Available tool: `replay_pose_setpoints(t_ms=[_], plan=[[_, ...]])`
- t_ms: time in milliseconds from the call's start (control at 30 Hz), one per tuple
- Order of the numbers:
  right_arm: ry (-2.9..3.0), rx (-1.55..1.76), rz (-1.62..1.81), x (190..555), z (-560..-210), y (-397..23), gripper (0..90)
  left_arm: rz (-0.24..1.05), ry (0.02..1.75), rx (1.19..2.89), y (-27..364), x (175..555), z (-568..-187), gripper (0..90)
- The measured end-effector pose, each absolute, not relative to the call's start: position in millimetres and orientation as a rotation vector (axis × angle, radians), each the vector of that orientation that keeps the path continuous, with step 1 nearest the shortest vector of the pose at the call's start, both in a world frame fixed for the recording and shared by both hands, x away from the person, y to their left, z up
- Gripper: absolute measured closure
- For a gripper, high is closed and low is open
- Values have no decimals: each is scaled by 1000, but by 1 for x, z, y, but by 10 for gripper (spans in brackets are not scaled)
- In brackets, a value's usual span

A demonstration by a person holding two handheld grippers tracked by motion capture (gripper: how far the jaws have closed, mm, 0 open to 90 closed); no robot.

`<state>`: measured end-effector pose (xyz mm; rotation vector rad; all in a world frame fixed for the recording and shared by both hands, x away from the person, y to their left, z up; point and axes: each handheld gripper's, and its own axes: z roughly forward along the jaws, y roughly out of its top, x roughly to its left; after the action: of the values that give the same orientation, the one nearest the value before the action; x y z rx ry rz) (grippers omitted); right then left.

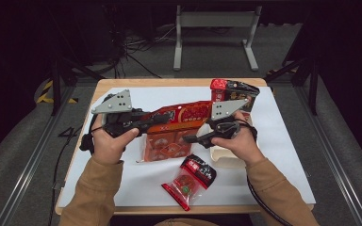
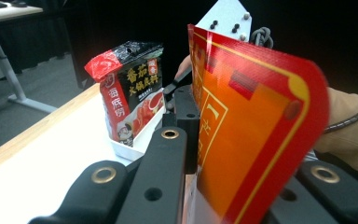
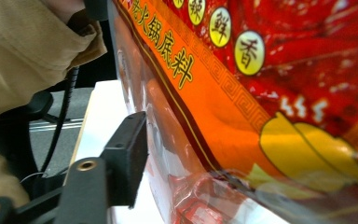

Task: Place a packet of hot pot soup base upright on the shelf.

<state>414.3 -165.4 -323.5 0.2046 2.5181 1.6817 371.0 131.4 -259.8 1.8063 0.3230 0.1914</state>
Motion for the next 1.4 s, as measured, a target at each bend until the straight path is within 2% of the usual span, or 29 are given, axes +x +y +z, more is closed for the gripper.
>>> replay_pose_setpoints(t_ms=[167,367,600,833,1167,1200,1333,1400], plan=[[2538,184,1696,414,-325,-164,571,192,327,1800,134,371,-260,900],[2570,121,1661,409,-321,-164,692,211,332,1794,138,373,-262,899],[2581,134,1669,406,-315,-164,701,213,332,1767,141,373,-262,879],[2584,145,1666,405,-307,-161,703,211,349,1735,148,374,-261,813],[2591,154,1632,405,-293,-160,703,262,400,1710,161,373,-260,582],[2591,154,1632,405,-293,-160,703,267,411,1709,163,372,-260,582],[2590,177,1614,407,-287,-163,703,291,439,1713,173,371,-263,449],[2588,192,1603,408,-285,-164,703,296,450,1717,177,372,-265,427]])
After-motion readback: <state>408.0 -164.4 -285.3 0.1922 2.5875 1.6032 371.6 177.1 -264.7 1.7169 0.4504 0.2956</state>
